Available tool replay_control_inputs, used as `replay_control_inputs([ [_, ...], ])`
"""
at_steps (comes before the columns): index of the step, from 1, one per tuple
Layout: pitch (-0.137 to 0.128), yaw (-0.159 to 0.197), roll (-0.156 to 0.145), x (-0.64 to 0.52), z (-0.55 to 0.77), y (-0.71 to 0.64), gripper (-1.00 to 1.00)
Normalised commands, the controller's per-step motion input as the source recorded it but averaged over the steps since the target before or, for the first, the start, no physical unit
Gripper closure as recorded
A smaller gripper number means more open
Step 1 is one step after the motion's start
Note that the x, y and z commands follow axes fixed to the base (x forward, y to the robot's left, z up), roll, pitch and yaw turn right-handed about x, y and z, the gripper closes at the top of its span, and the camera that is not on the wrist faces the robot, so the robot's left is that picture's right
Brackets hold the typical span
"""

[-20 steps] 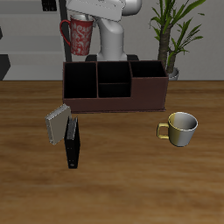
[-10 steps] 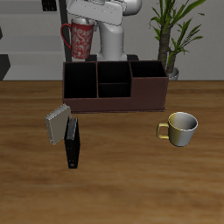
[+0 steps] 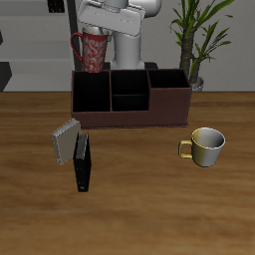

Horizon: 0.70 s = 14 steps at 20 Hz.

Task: Place the red mug into the back desk caddy's left compartment

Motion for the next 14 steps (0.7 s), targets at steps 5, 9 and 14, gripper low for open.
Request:
replay_control_inputs([
  [5, 0.029, -0.017, -0.001, 0.11, -0.21, 0.01, 1.00],
  [9, 0.000, -0.022, -0.011, 0.06, -0.15, 0.02, 1.00],
  [14, 0.011, -0.026, 0.010, 0.06, -0.15, 0.06, 1.00],
])
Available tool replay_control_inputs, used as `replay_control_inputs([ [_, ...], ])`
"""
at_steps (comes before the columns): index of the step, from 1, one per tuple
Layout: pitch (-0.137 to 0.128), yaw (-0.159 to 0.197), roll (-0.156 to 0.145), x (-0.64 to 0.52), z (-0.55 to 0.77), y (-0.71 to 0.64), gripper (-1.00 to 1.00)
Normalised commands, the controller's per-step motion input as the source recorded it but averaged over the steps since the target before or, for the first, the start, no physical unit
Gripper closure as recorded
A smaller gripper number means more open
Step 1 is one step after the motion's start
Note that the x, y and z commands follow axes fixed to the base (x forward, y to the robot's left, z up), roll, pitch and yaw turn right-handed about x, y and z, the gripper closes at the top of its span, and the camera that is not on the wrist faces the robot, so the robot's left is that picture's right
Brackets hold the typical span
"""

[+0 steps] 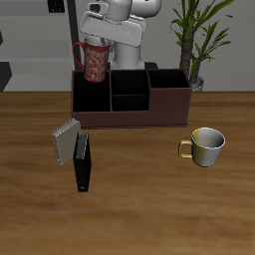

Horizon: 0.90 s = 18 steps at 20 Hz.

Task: Place the red mug into the back desk caddy's left compartment

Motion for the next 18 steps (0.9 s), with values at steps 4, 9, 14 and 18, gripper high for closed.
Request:
replay_control_inputs([
  [4, 0.005, 0.000, 0.026, 0.05, -0.11, 0.15, 1.00],
  [9, 0.007, -0.031, 0.006, 0.07, -0.10, 0.04, 1.00],
  [14, -0.007, -0.017, 0.008, 0.05, -0.05, 0.04, 1.00],
  [18, -0.021, -0.037, -0.002, 0.03, -0.11, 0.02, 1.00],
])
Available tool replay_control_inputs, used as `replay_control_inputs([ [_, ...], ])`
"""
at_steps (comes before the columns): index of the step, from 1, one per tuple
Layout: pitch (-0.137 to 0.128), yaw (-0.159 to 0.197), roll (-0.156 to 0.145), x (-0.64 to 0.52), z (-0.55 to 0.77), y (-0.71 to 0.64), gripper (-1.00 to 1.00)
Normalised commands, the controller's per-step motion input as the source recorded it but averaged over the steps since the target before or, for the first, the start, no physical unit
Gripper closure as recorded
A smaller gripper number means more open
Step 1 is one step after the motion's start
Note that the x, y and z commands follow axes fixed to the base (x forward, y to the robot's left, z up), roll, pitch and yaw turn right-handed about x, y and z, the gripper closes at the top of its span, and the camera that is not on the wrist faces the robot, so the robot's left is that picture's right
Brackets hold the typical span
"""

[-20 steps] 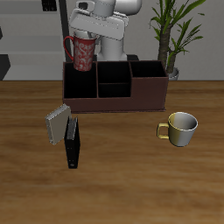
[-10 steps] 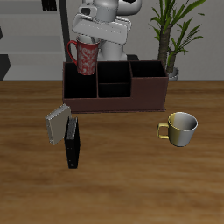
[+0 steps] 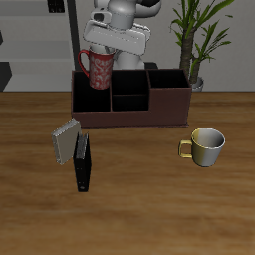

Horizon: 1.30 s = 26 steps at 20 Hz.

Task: Place the red mug into the back desk caddy's left compartment

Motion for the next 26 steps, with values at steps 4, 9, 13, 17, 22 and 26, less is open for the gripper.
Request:
replay_control_inputs([
  [4, -0.018, -0.027, -0.002, -0.07, -0.13, 0.06, 1.00],
  [9, -0.019, -0.034, -0.021, -0.06, -0.12, -0.01, 1.00],
  [13, -0.005, -0.018, -0.003, -0.01, -0.13, -0.04, 1.00],
  [17, -0.002, -0.048, -0.029, 0.01, -0.10, -0.12, 1.00],
  [22, 0.021, -0.046, -0.020, 0.05, -0.16, -0.09, 1.00],
  [26, 0.022, -0.044, -0.004, 0.06, -0.21, -0.05, 1.00],
])
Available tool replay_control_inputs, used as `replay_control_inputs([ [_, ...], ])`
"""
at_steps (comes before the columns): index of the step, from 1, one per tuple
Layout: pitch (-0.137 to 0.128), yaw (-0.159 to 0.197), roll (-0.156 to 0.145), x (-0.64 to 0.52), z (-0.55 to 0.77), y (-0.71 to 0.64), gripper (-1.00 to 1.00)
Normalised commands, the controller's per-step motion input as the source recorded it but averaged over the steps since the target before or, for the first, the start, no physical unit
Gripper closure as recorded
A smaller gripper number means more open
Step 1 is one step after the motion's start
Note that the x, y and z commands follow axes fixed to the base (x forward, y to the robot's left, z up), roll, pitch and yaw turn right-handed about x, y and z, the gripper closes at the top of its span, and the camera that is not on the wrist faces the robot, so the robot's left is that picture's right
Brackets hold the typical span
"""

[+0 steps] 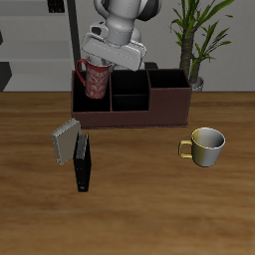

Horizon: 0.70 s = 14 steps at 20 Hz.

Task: Place the red mug into the back desk caddy's left compartment

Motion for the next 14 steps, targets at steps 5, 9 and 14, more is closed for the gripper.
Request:
replay_control_inputs([
  [5, 0.020, -0.043, -0.007, 0.05, -0.16, -0.01, 1.00],
  [9, 0.020, -0.010, 0.011, 0.06, -0.24, 0.11, 1.00],
  [14, 0.031, -0.036, 0.008, 0.04, -0.23, 0.03, 1.00],
])
